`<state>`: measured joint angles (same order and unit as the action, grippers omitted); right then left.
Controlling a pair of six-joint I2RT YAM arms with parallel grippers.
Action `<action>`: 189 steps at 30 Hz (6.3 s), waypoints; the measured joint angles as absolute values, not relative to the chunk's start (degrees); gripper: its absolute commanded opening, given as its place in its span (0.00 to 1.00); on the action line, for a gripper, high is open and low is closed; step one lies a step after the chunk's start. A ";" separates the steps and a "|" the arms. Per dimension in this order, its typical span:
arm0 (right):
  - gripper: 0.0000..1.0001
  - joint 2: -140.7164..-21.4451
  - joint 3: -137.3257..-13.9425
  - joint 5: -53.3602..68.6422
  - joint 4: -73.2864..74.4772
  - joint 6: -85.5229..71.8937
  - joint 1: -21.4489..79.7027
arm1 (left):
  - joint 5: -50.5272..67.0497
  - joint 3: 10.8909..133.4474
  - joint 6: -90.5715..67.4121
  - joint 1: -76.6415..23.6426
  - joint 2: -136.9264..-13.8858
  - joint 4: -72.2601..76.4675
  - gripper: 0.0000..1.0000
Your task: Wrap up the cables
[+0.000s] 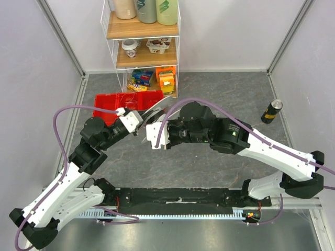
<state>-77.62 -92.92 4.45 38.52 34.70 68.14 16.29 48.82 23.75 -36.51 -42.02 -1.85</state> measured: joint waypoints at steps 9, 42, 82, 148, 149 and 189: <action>0.00 -75.77 -90.54 1.10 32.77 17.15 66.72 | 8.60 47.94 20.18 -38.35 -43.20 3.01 0.02; 0.00 -77.69 -89.91 -6.81 23.62 -33.56 58.28 | -18.81 39.35 40.05 -47.35 -53.01 39.94 0.02; 0.00 -61.43 -69.28 1.43 10.72 -2.20 59.90 | 18.31 34.17 54.30 -48.97 -30.04 14.59 0.02; 0.00 -68.86 -13.23 9.04 -45.21 56.40 33.56 | 22.44 35.57 67.44 -50.33 -88.09 44.99 0.02; 0.00 -73.03 -13.34 10.55 -49.43 56.16 31.70 | 22.50 35.73 67.90 -49.84 -90.67 48.05 0.02; 0.01 -123.50 -37.30 21.61 -74.59 58.43 15.35 | 29.30 51.81 78.96 -39.51 -130.02 74.15 0.62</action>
